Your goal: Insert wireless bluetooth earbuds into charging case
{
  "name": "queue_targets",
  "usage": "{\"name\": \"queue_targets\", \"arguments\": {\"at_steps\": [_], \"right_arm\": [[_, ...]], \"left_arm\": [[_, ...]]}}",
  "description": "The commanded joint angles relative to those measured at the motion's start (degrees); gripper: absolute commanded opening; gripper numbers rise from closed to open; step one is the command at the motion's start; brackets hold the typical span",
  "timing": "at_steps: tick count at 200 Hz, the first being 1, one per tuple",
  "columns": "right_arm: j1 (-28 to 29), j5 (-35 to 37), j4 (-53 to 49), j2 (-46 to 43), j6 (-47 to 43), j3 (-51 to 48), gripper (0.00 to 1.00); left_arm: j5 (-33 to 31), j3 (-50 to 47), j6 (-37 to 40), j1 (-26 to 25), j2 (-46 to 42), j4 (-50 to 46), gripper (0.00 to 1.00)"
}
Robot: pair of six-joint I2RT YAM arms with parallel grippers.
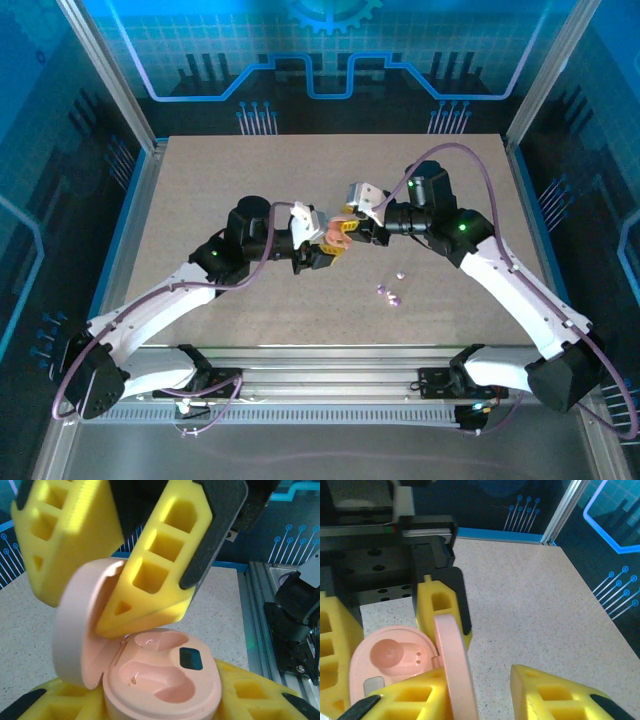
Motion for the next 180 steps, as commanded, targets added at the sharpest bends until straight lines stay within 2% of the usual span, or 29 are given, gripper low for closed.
{"name": "queue_targets", "arguments": {"at_steps": [1, 58, 83, 109, 147, 161, 180], "right_arm": [[-1.43, -0.62, -0.23, 0.05, 2.26, 2.28, 0.39], [-3.68, -4.12, -1.18, -0.84, 6.03, 3.19, 0.5], [-4.82, 0.59, -1.14, -1.2, 12.35, 4.47, 0.51], [-5.08, -9.54, -5.38, -2.23, 11.0, 5.82, 0.52], [-5.7, -7.87, -2.07, -7.07, 17.06, 3.04, 0.53], [-5.87, -4.05, -1.66, -8.79, 20.43, 2.71, 0.52], [-7.01, 9.93, -1.95, -10.31, 30.51, 1.85, 0.54]], "left_arm": [[2.17, -0.93, 2.18, -0.44, -1.84, 2.15, 0.34], [0.39, -2.08, 0.92, -0.57, -1.99, 4.07, 0.34], [-0.05, -2.75, -0.15, -0.52, -1.98, 6.08, 0.35], [-2.17, -4.09, -3.32, -0.49, -1.44, 10.74, 0.35], [-4.29, -6.35, -7.52, -0.46, -0.36, 18.16, 0.34], [-4.89, -6.86, -8.26, -0.48, -0.15, 19.82, 0.34], [-5.95, -7.94, -9.02, -0.49, -0.35, 22.48, 0.34]]}}
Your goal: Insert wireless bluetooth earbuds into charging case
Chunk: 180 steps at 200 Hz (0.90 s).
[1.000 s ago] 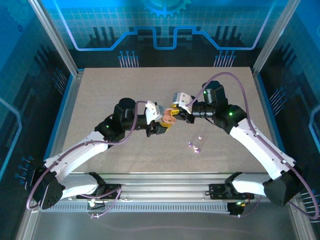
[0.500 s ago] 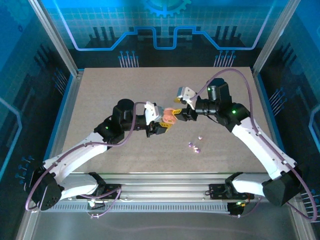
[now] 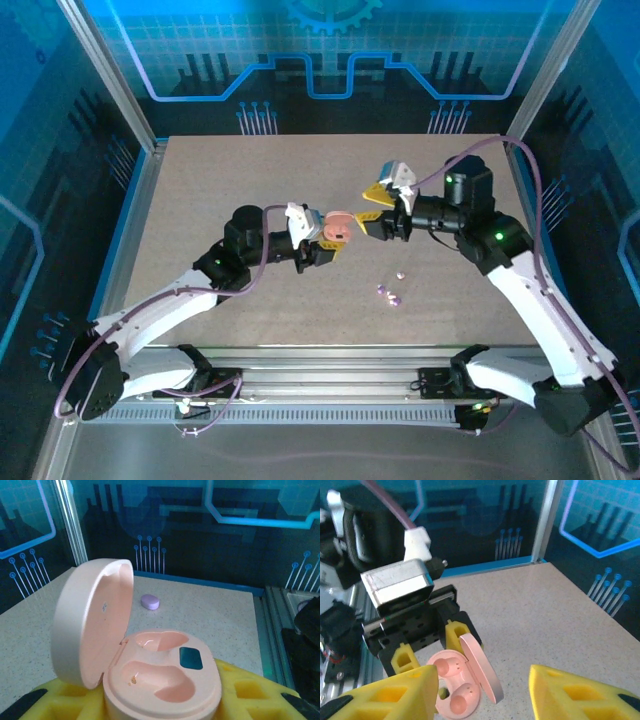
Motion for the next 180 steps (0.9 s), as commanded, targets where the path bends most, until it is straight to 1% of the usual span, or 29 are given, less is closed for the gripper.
{"name": "queue_targets", "arguments": {"at_steps": [1, 14, 27, 37, 46, 55, 71, 85, 93, 117, 145, 180], "right_arm": [[-1.83, 13.82, -0.13, -1.97, 12.73, -1.43, 0.54], [-4.29, 19.24, -4.96, -1.49, 18.3, -1.22, 0.53], [-7.96, 21.32, -10.39, -0.12, 23.44, -1.55, 0.48], [-10.41, 22.47, -14.65, 1.87, 27.23, -2.31, 0.47], [-12.26, 22.03, -17.71, 3.88, 30.19, -3.22, 0.42], [-13.69, 20.12, -19.62, 6.07, 31.64, -4.67, 0.4], [-13.86, 19.24, -22.34, 10.29, 33.6, -7.02, 0.38], [-13.19, 18.98, -22.88, 13.74, 35.42, -9.69, 0.36], [-12.36, 20.77, -23.09, 15.23, 36.64, -10.98, 0.35], [-11.51, 24.43, -20.53, 18.11, 40.22, -16.23, 0.38], [-12.04, 23.7, -15.11, 20.62, 43.23, -21.2, 0.37], [-11.96, 23.89, -13.63, 24.95, 43.22, -21.82, 0.32]], "left_arm": [[-1.84, -1.36, -2.36, -0.3, -0.03, 7.27, 0.34], [-2.26, -1.71, -2.38, -0.35, -0.22, 7.65, 0.34], [-2.71, -2.14, -2.3, -0.36, -0.66, 8.38, 0.34], [-3.39, -2.6, -2.29, -0.31, -0.98, 9.06, 0.34], [-3.92, -2.77, -2.29, -0.31, -1.29, 9.48, 0.34], [-4.03, -2.8, -2.28, -0.32, -1.52, 9.66, 0.34], [-3.85, -2.82, -2.55, -0.27, -1.86, 9.76, 0.34], [-3.8, -3.04, -2.72, -0.3, -2.09, 9.77, 0.34], [-3.89, -3.15, -2.77, -0.29, -2.28, 9.72, 0.34], [-4.07, -3.38, -2.68, -0.29, -2.64, 9.96, 0.34], [-3.71, -3.37, -2.61, -0.36, -2.41, 9.52, 0.35], [-3.67, -3.25, -2.37, -0.29, -2.15, 9.4, 0.35]]}}
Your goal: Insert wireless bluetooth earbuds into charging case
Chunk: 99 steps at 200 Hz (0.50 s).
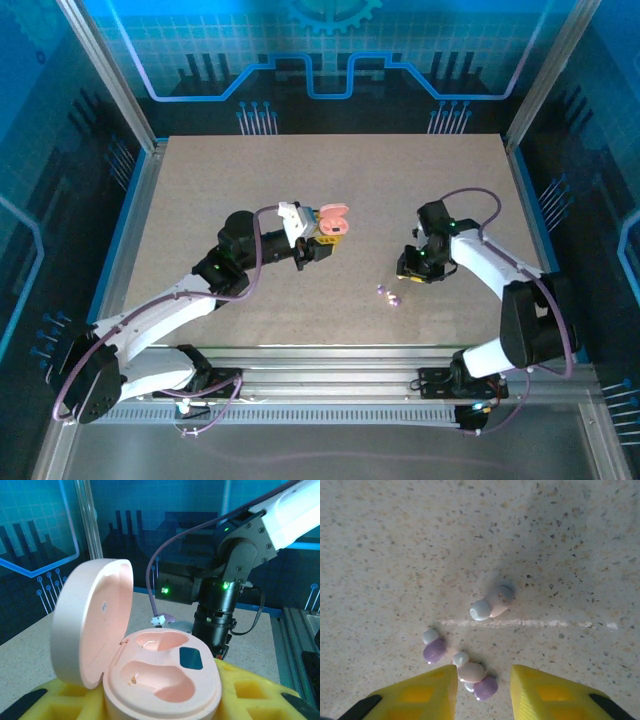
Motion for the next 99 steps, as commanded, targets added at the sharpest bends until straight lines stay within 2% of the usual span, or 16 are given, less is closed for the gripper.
{"name": "queue_targets", "arguments": {"at_steps": [1, 58, 99], "right_arm": [[-0.06, 0.89, 2.54, 2.29, 1.99, -0.44, 0.32], [0.03, 2.11, 3.62, 5.82, 0.54, 0.67, 0.26], [0.5, 2.39, 3.99, 7.69, -0.08, 1.62, 0.26]], "left_arm": [[-0.2, -0.43, -0.47, -0.24, -0.81, 2.1, 0.35], [-0.14, -0.06, -0.45, -0.27, -0.29, 1.8, 0.35], [-0.33, 0.1, -0.32, -0.3, -0.35, 1.29, 0.36]]}}
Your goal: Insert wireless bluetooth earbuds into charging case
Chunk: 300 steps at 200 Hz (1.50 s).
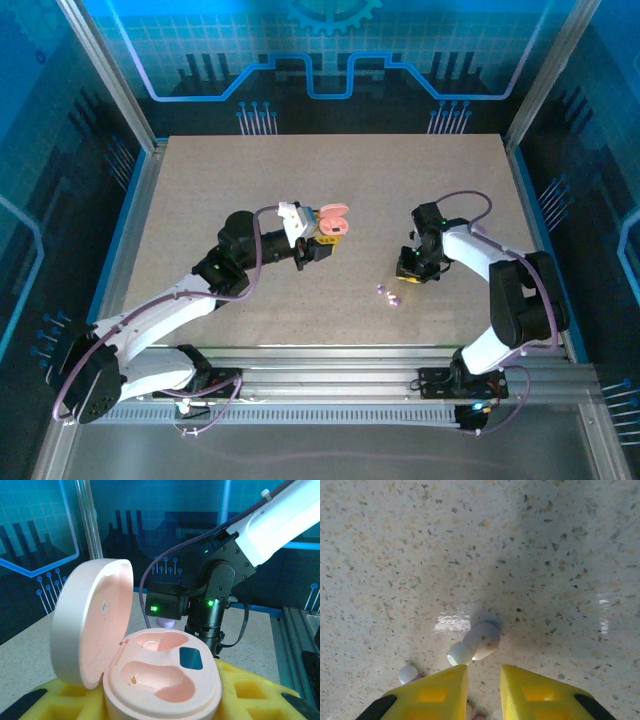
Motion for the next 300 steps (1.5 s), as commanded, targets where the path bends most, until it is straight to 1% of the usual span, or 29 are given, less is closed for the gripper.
{"name": "queue_targets", "arguments": {"at_steps": [1, 83, 125, 157, 165, 173, 213, 225, 263, 300], "right_arm": [[0.52, 1.23, 0.22, 1.36, -0.66, 1.55, 0.26], [1.33, 2.89, -1.07, 4.95, -3.01, 5.71, 0.31], [1.12, 4.98, -2.32, 7.55, -4.86, 8.05, 0.29], [1.06, 2.35, -2.06, 8.01, -5.57, 8.35, 0.25], [0.93, 2.18, -2.14, 8.07, -5.58, 8.22, 0.21], [0.87, 2.26, -2.23, 8.0, -5.57, 8.06, 0.19], [0.27, -1.02, -1.56, 6.8, -5.58, 7.21, 0.2], [0.12, -2.24, -0.86, 6.41, -5.74, 6.81, 0.18], [-0.57, -10.1, 5.52, 6.1, -3.32, 5.04, 0.19], [-1.24, -10.79, 10.34, 7.75, -0.45, 2.73, 0.19]], "left_arm": [[-0.31, 0.12, -0.29, -0.29, -0.31, 1.26, 0.36], [-0.28, 0.56, -0.35, -0.35, -0.58, 0.4, 0.36], [0.07, 0.85, -0.69, -0.29, -0.44, -0.11, 0.36], [0.02, 0.88, -0.71, -0.39, -0.51, -0.54, 0.37], [0.07, 0.85, -0.61, -0.32, -0.54, -0.64, 0.37], [0.07, 0.93, -0.64, -0.35, -0.48, -0.72, 0.37], [-0.02, 0.99, -0.38, -0.36, -0.62, -1.25, 0.37], [-0.02, 1.05, -0.34, -0.36, -0.55, -1.21, 0.37], [0.07, 1.04, -0.51, -0.36, -0.54, -1.08, 0.37], [0.11, 0.95, -0.78, -0.4, -0.54, -1.03, 0.37]]}}
